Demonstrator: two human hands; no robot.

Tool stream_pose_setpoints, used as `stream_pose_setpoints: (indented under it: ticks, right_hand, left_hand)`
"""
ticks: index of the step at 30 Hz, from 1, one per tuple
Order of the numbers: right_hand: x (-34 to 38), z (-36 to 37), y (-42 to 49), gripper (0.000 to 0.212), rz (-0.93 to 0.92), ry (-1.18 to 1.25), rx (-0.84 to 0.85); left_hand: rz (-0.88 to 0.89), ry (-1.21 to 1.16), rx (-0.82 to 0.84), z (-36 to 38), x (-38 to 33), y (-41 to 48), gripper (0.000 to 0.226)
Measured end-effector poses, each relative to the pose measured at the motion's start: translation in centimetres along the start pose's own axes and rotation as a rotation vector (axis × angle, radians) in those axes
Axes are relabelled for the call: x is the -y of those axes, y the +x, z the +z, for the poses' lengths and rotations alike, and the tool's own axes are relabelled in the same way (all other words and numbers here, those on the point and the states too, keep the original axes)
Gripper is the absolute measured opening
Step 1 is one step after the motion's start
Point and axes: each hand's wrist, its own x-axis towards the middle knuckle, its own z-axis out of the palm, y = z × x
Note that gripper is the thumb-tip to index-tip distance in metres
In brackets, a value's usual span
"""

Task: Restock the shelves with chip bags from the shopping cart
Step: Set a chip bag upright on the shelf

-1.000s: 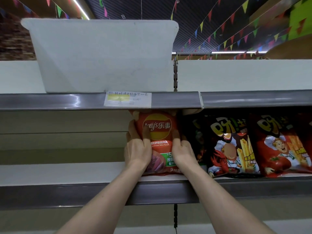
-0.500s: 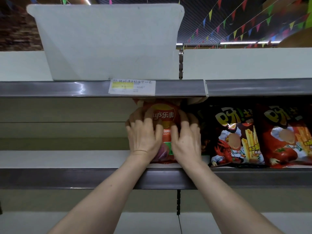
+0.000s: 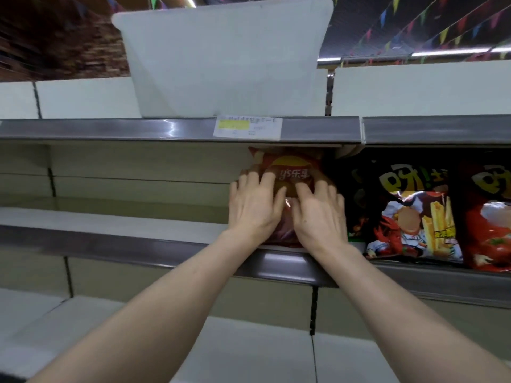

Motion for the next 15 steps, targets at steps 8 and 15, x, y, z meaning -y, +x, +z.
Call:
stream_pose_setpoints:
  ticks: [8, 15]
  right_hand:
    - [4.3, 0.1, -5.1, 0.035, -0.263, 0.304, -0.046]
    - [10.6, 1.9, -11.9, 0.034, -0.429, 0.485, 0.073]
  left_hand:
    - [-0.211, -0.178, -0.218, -3.8, 3.9, -6.2, 0.035]
    - [-0.483, -0.048, -0.159, -7.5, 8.7, -15.5, 0.045]
